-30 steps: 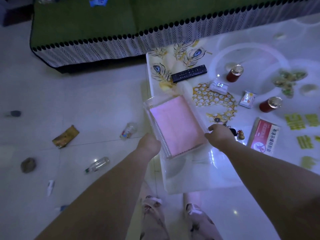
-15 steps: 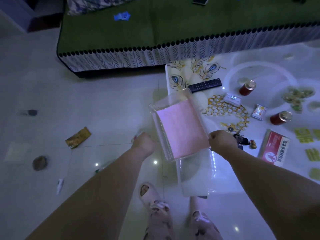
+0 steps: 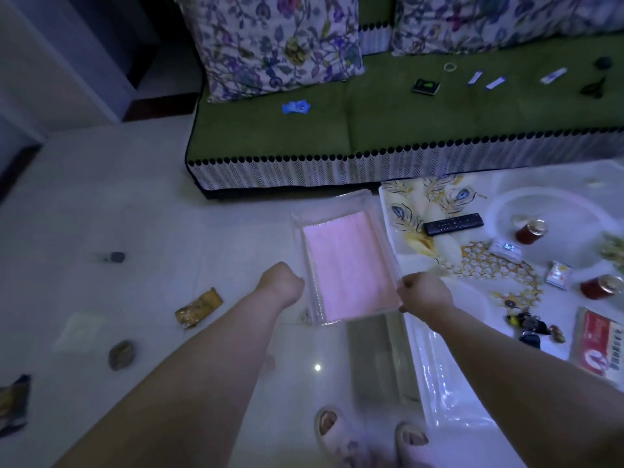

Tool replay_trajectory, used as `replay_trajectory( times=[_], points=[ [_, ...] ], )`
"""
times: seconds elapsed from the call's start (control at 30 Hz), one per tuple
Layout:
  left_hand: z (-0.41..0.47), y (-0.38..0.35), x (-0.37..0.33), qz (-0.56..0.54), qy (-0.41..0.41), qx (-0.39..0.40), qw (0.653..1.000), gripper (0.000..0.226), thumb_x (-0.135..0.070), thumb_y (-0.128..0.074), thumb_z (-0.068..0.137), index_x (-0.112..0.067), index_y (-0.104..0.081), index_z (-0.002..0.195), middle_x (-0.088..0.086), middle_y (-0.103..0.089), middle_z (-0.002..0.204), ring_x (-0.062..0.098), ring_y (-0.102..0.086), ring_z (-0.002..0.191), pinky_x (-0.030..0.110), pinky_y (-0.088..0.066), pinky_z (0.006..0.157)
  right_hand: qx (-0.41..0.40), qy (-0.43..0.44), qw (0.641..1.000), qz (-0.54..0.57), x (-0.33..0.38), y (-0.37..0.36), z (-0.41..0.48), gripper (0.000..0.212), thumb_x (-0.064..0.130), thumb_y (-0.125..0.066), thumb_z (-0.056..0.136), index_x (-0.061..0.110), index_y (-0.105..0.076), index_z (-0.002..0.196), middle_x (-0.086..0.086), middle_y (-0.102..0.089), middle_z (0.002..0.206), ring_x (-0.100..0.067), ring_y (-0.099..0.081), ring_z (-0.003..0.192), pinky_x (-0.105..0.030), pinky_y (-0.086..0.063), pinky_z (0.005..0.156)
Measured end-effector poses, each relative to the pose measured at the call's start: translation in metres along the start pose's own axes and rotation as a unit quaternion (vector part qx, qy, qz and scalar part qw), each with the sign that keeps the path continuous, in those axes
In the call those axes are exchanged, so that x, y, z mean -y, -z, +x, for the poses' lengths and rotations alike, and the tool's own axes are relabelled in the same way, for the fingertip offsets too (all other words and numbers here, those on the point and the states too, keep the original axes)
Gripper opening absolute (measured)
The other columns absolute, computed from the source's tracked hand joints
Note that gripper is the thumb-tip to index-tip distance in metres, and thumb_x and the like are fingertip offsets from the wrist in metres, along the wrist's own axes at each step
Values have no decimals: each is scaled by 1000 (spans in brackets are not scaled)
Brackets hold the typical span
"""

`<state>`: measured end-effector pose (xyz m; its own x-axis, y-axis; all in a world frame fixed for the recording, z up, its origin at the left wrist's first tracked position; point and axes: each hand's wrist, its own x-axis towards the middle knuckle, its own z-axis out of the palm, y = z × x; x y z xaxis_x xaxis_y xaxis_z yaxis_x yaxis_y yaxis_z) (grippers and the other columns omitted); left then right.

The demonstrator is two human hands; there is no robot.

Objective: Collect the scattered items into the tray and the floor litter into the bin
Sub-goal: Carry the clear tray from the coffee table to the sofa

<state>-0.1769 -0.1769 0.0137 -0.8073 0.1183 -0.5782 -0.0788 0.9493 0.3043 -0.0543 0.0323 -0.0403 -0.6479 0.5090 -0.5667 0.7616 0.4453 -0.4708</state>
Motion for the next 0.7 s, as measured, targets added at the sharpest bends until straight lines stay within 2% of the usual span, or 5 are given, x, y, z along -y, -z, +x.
replay_trajectory(
  times=[0.1,0.2,0.3,0.53,0.7],
  points=[
    [8,31,13,-4,5,-18,1000,41,-22,-52,93,-1,-53,128,17,-59,128,33,-59,114,33,-48,90,-10,30,999,11,41,-4,-2,25,10,-48,81,14,-60,59,-9,-72,75,-31,-71,80,-35,-58,75],
    [17,56,20,5,11,-36,999,39,-21,-51,94,0,-53,127,16,-56,133,32,-55,120,31,-45,94,-18,58,998,12,76,-1,0,33,7,-49,82,17,-51,50,-3,-63,60,-29,-71,78,-35,-57,74],
    [33,78,23,18,18,-47,999,31,-17,-49,94,3,-58,116,18,-60,125,33,-57,115,31,-46,90,-16,73,997,1,105,4,8,36,7,-49,83,16,-47,48,1,-56,54,-29,-72,77,-30,-52,65],
    [96,117,1,9,40,-32,999,21,-11,-44,94,-2,-59,105,20,-62,120,36,-63,106,31,-49,78,0,113,993,-40,166,26,72,31,8,-48,81,16,-55,52,-1,-66,58,-22,-72,70,-34,-58,74],
    [164,147,-44,-19,57,-27,998,30,-8,-43,93,5,-60,114,21,-63,120,37,-63,109,37,-51,88,22,122,991,-54,214,56,148,32,5,-48,84,15,-58,56,-4,-69,63,-23,-72,72,-34,-59,74]
  ],
)
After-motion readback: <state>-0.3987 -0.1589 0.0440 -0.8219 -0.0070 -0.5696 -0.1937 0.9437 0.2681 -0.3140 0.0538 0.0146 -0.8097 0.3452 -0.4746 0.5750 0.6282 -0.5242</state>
